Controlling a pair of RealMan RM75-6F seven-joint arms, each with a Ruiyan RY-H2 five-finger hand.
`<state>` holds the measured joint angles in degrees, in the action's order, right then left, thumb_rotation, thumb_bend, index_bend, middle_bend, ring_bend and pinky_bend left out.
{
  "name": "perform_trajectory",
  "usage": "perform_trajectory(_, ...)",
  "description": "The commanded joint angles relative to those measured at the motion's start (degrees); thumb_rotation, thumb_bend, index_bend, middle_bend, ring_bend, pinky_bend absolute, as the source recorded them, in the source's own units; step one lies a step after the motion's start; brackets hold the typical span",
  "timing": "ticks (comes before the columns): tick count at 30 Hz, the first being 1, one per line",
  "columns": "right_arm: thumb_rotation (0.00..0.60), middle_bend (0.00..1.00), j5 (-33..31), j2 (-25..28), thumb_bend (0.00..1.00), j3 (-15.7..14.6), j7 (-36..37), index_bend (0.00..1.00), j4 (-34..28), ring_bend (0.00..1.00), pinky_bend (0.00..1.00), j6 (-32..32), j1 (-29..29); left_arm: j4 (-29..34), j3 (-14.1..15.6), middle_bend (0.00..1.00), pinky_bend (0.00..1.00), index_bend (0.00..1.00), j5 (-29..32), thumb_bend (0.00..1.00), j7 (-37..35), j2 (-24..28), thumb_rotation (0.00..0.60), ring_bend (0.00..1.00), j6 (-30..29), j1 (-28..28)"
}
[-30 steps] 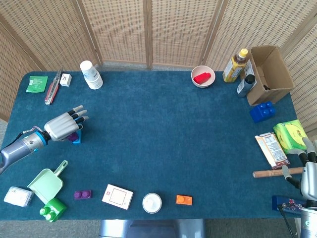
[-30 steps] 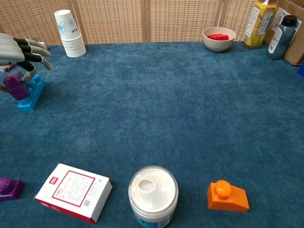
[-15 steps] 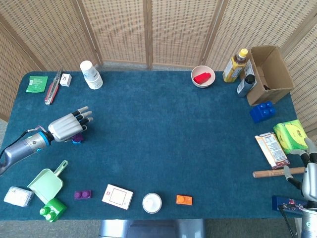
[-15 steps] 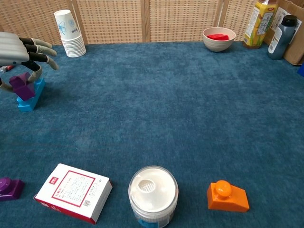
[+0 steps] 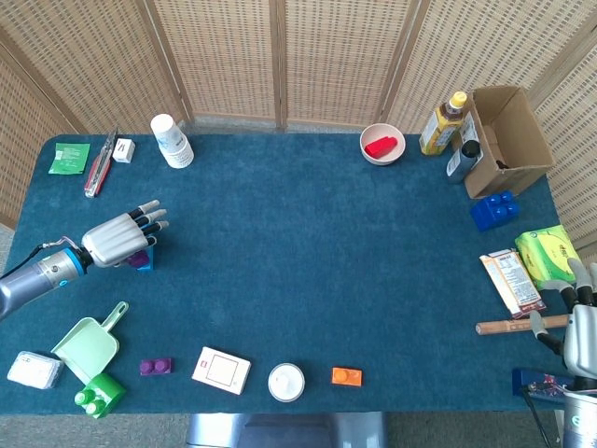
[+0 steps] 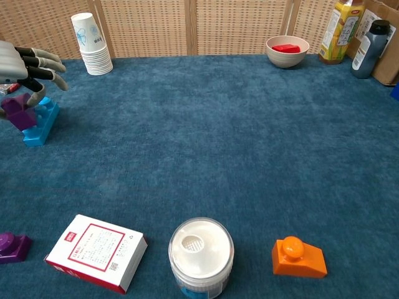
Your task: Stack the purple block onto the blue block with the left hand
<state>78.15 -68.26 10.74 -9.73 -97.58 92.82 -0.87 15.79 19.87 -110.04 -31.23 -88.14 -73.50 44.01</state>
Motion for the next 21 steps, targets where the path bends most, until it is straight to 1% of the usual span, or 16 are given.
perform_trajectory(1, 0.600, 0.14, 0.0, -0.2, 0.28, 0.0, -0.3, 0.38, -0.1, 0.00, 0.00, 0.2, 0.0, -0.8, 0.6, 0.21, 0.00, 0.63, -0.6, 0.31, 0.7, 0.0, 0.600, 0.09, -0.2, 0.1)
perform_trajectory(8, 0.600, 0.14, 0.1, -0.2, 0.28, -0.1, -0.8, 0.38, -0.4, 0.00, 0.00, 0.4, 0.1, -3.0, 1.7, 0.21, 0.00, 0.63, -1.6, 0.31, 3.3, -0.7, 0.600, 0.08, 0.2, 0.0)
perform_trajectory(14, 0.600, 0.14, 0.1, -0.1, 0.28, -0.1, -0.9, 0.38, -0.7, 0.00, 0.00, 0.4, 0.1, -4.0, 1.5, 0.21, 0.00, 0.62, -1.3, 0.31, 3.7, -2.0, 0.600, 0.08, 0.8, -0.1)
perform_trajectory(21, 0.600, 0.14, 0.0, 0.3, 0.28, -0.1, -0.9, 0.38, -1.1, 0.00, 0.00, 1.0, 0.5, -5.0, 0.8, 0.21, 0.00, 0.62, -0.6, 0.31, 2.7, -3.4, 0.600, 0.08, -0.4, 0.3)
